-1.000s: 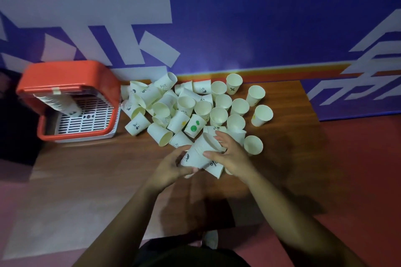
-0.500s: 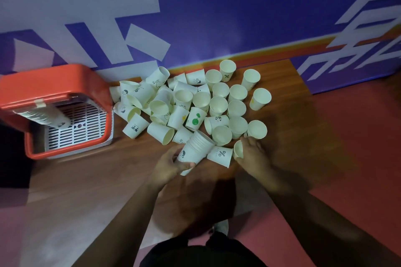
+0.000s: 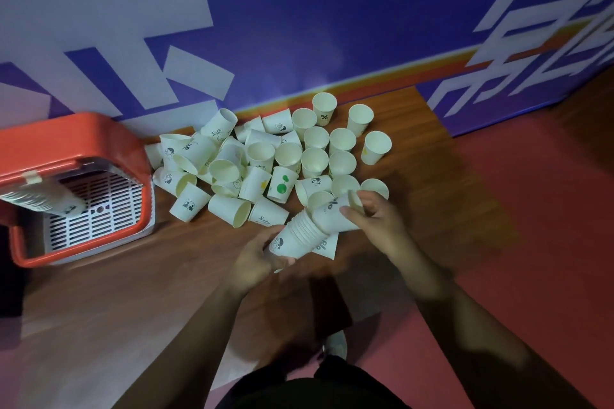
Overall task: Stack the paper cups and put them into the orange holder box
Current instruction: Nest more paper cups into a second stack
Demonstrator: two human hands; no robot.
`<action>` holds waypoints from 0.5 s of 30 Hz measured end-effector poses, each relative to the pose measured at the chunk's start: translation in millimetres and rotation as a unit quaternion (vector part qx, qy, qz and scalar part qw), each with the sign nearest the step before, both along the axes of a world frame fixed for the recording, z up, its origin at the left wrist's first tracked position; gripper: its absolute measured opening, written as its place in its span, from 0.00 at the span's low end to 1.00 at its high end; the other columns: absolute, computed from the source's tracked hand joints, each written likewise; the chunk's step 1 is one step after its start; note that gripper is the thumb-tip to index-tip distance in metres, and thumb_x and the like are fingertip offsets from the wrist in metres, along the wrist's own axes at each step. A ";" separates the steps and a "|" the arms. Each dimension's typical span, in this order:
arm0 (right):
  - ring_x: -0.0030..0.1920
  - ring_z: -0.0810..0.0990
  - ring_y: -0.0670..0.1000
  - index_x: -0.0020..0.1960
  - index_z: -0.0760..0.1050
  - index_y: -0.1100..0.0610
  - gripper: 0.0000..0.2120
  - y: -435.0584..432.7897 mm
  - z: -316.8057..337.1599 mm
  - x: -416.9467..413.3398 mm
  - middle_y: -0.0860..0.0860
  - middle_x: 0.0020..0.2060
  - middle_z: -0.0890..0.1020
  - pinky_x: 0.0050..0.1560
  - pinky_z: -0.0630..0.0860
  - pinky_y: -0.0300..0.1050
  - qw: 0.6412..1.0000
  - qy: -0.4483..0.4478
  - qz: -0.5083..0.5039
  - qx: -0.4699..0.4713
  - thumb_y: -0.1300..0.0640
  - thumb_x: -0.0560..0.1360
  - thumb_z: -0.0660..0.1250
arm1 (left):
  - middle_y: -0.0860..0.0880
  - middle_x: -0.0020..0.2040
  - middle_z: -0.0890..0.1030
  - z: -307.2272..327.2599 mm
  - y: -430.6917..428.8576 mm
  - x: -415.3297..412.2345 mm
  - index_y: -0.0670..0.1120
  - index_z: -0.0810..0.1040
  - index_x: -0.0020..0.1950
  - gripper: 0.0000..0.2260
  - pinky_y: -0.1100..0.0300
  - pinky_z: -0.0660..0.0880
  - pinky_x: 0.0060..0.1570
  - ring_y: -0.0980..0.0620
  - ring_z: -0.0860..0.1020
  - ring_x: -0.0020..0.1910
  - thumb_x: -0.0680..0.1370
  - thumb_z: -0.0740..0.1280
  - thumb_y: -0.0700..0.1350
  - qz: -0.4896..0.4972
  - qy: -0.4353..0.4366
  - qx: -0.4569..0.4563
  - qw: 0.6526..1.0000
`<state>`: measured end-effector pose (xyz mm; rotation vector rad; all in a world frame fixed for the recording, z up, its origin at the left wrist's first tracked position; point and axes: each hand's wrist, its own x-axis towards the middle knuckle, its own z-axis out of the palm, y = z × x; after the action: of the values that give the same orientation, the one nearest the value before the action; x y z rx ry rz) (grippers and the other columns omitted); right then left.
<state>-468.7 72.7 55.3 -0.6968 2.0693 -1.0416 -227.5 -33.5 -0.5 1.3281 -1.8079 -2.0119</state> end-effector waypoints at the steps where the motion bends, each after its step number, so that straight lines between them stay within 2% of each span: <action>1: 0.56 0.79 0.43 0.65 0.75 0.55 0.27 -1.3 2.5 6.6 0.45 0.55 0.81 0.52 0.75 0.37 1.000 -0.027 0.008 -0.009 0.46 0.70 0.76 | 0.52 0.58 0.83 1.4 2.5 -2.0 0.53 0.77 0.67 0.28 0.63 0.80 0.51 0.54 0.82 0.56 0.70 0.78 0.36 -0.002 0.010 0.005 1.000; 3: 0.56 0.78 0.41 0.64 0.76 0.53 0.25 -1.8 0.6 21.7 0.43 0.56 0.81 0.51 0.74 0.36 0.998 -0.048 0.050 -0.007 0.46 0.71 0.76 | 0.53 0.59 0.82 2.7 6.0 -3.0 0.55 0.76 0.67 0.30 0.58 0.80 0.55 0.55 0.82 0.57 0.69 0.80 0.37 -0.014 0.020 0.008 1.000; 6: 0.57 0.79 0.43 0.65 0.76 0.51 0.29 -1.3 -10.1 39.7 0.43 0.57 0.81 0.56 0.77 0.43 0.992 -0.055 0.114 -0.002 0.42 0.68 0.76 | 0.52 0.59 0.82 2.0 10.0 2.6 0.56 0.77 0.66 0.30 0.53 0.81 0.57 0.53 0.82 0.58 0.68 0.80 0.38 -0.018 0.029 0.007 0.999; 8: 0.58 0.78 0.44 0.67 0.74 0.51 0.32 -2.2 -19.6 42.5 0.44 0.60 0.79 0.58 0.77 0.43 0.991 -0.071 0.115 0.009 0.39 0.67 0.74 | 0.50 0.59 0.83 0.9 13.9 9.3 0.56 0.77 0.65 0.29 0.55 0.81 0.54 0.53 0.82 0.57 0.68 0.80 0.38 -0.005 0.030 0.012 0.999; 10: 0.57 0.78 0.44 0.66 0.74 0.53 0.29 -1.2 -35.0 40.3 0.47 0.62 0.78 0.53 0.75 0.40 0.993 -0.080 0.080 0.032 0.41 0.71 0.73 | 0.50 0.58 0.82 3.0 19.7 16.3 0.54 0.77 0.65 0.28 0.63 0.81 0.48 0.55 0.82 0.55 0.70 0.78 0.35 0.026 0.031 0.013 0.999; 12: 0.58 0.78 0.48 0.68 0.71 0.56 0.31 2.1 -56.3 37.0 0.50 0.62 0.78 0.54 0.76 0.44 0.994 -0.024 0.051 0.096 0.40 0.71 0.72 | 0.51 0.58 0.82 4.1 26.1 24.0 0.52 0.77 0.66 0.27 0.67 0.79 0.44 0.59 0.82 0.52 0.71 0.76 0.32 0.069 0.029 0.013 0.997; 15: 0.68 0.71 0.54 0.74 0.65 0.57 0.41 8.6 -89.1 32.5 0.55 0.69 0.72 0.67 0.71 0.55 0.970 0.091 0.104 0.200 0.41 0.67 0.75 | 0.52 0.59 0.82 -1.1 33.5 38.4 0.52 0.77 0.66 0.27 0.66 0.79 0.44 0.63 0.82 0.51 0.72 0.76 0.32 0.100 0.031 0.021 0.994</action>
<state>-436.2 81.3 -33.8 -0.7978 2.2135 -0.4361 -189.1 0.0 -1.6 1.3810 -1.5470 -1.9724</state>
